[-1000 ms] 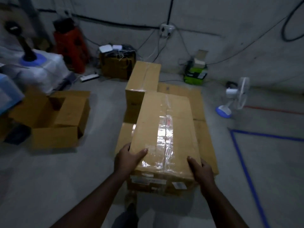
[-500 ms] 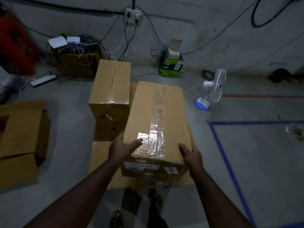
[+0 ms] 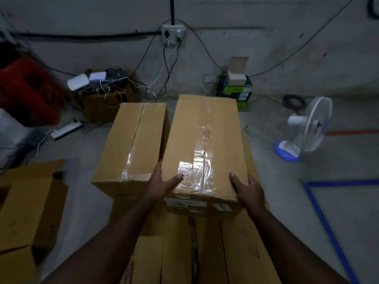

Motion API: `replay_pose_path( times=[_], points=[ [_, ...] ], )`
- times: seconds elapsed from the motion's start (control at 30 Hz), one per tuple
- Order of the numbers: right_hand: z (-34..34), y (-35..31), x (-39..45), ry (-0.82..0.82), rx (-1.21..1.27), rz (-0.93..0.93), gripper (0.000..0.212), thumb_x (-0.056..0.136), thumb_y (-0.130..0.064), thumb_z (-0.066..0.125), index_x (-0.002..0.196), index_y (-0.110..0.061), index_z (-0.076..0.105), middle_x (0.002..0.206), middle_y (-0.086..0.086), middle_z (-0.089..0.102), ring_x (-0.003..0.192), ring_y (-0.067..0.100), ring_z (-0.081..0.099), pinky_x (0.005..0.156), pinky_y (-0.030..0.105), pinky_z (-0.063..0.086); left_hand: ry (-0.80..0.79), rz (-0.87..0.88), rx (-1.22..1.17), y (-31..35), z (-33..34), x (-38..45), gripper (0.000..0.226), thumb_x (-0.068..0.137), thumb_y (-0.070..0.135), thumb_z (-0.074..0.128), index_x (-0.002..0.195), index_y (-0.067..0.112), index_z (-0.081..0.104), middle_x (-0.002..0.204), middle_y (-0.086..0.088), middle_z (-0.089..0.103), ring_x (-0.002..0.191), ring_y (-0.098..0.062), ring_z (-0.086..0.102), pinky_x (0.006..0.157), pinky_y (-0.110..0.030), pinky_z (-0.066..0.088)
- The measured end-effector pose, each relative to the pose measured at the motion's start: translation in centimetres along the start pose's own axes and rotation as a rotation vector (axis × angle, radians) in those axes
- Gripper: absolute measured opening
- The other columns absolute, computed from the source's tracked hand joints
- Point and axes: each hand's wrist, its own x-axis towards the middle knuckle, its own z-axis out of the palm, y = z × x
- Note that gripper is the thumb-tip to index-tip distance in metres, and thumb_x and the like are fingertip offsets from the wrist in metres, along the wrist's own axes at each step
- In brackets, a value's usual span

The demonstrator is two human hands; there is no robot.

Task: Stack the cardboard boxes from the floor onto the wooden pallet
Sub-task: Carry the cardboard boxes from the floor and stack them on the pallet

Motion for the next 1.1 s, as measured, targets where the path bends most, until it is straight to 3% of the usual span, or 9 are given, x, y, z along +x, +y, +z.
replay_pose_path(
  times=[0.1, 0.17, 0.27, 0.43, 0.5, 0.6, 0.77, 0.9, 1.1],
  points=[
    [2.9, 1.3, 5.9, -0.042, -0.001, -0.027, 0.071, 0.076, -0.078, 0.067, 0.127, -0.028, 0.069, 0.108, -0.005, 0.076, 0.096, 0.019, 0.071, 0.086, 0.04, 0.06, 0.017, -0.038, 0.292, -1.5, -0.2, 6.7, 0.124, 0.057, 0.088, 0.073, 0.156, 0.046, 0.012, 0.17, -0.005, 0.013, 0.154, -0.038, 0.012, 0.122, -0.062, 0.015],
    [5.1, 2.4, 9.1, -0.052, -0.008, -0.04, 0.08, 0.072, -0.082, 0.065, 0.13, -0.027, 0.068, 0.111, -0.005, 0.075, 0.098, 0.02, 0.072, 0.088, 0.041, 0.06, 0.016, -0.035, 0.428, -2.6, -0.5, 10.1, 0.131, 0.055, 0.091, 0.07, 0.158, 0.045, 0.003, 0.17, -0.004, -0.012, 0.154, -0.036, -0.018, 0.121, -0.06, -0.009],
    [8.1, 3.8, 13.0, -0.073, -0.019, -0.058, 0.076, 0.073, -0.082, 0.064, 0.128, -0.029, 0.069, 0.109, -0.006, 0.075, 0.099, 0.02, 0.072, 0.088, 0.044, 0.061, 0.018, -0.051, 0.549, -3.6, -1.0, 13.9, 0.135, 0.055, 0.092, 0.064, 0.16, 0.041, -0.005, 0.161, -0.002, -0.038, 0.145, -0.032, -0.039, 0.114, -0.058, -0.022],
    [11.9, 5.4, 17.4, -0.068, -0.103, -0.183, 0.048, 0.091, -0.061, 0.065, 0.12, -0.024, 0.071, 0.102, -0.009, 0.072, 0.1, 0.022, 0.07, 0.088, 0.037, 0.056, -0.038, -0.238, 0.769, -7.6, -1.7, 17.7, 0.135, 0.053, 0.099, 0.053, 0.159, 0.042, -0.008, 0.156, -0.006, -0.046, 0.143, -0.038, -0.041, 0.113, -0.062, -0.022],
    [12.9, 7.4, 18.0, -0.133, -0.115, -0.176, 0.069, 0.082, -0.074, 0.059, 0.132, -0.026, 0.063, 0.117, -0.005, 0.073, 0.108, 0.023, 0.07, 0.092, 0.039, 0.057, -0.068, -0.237, 0.857, -9.1, -1.4, 18.2, 0.134, 0.053, 0.1, 0.053, 0.158, 0.046, -0.008, 0.156, -0.008, -0.046, 0.143, -0.039, -0.041, 0.114, -0.063, -0.021],
    [13.8, 10.4, 17.2, -0.309, -0.068, -0.091, 0.12, 0.063, -0.085, 0.071, 0.16, -0.036, 0.021, 0.155, 0.0, 0.051, 0.133, 0.025, 0.057, 0.108, 0.047, 0.051, -0.146, -0.157, 0.887, -10.0, -1.0, 18.2, 0.136, 0.051, 0.096, 0.061, 0.154, 0.052, -0.015, 0.153, -0.008, -0.05, 0.141, -0.04, -0.043, 0.114, -0.065, -0.019],
    [12.6, 11.3, 17.0, -0.534, -0.348, -0.249, 0.158, 0.05, -0.074, 0.09, 0.154, -0.052, -0.026, 0.173, -0.014, -0.003, 0.151, 0.014, 0.024, 0.115, 0.046, 0.042, -0.22, -0.109, 1.106, -11.3, -2.5, 18.0, 0.167, 0.047, 0.082, 0.08, 0.149, 0.023, -0.038, 0.15, -0.006, -0.053, 0.141, -0.037, -0.043, 0.116, -0.058, -0.018],
    [12.5, 10.6, 18.5, -0.51, -0.497, -0.344, 0.15, 0.054, -0.058, 0.094, 0.153, -0.06, -0.019, 0.173, -0.012, 0.005, 0.152, 0.026, 0.031, 0.102, 0.05, 0.053, -0.113, -0.065, 1.195, -12.3, -2.1, 17.9, 0.143, 0.074, 0.064, 0.077, 0.155, 0.014, -0.03, 0.157, -0.012, -0.043, 0.148, -0.042, -0.032, 0.123, -0.061, -0.006],
    [13.0, 10.7, 19.2, -0.472, -0.461, -0.372, 0.143, 0.058, -0.049, 0.097, 0.158, -0.056, -0.005, 0.172, -0.008, 0.016, 0.154, 0.025, 0.028, 0.109, 0.052, 0.047, -0.136, -0.043, 1.238, -12.1, -1.7, 17.7, 0.123, 0.083, 0.055, 0.072, 0.154, 0.038, -0.027, 0.156, -0.016, -0.045, 0.146, -0.046, -0.033, 0.119, -0.064, -0.007]
  ],
)
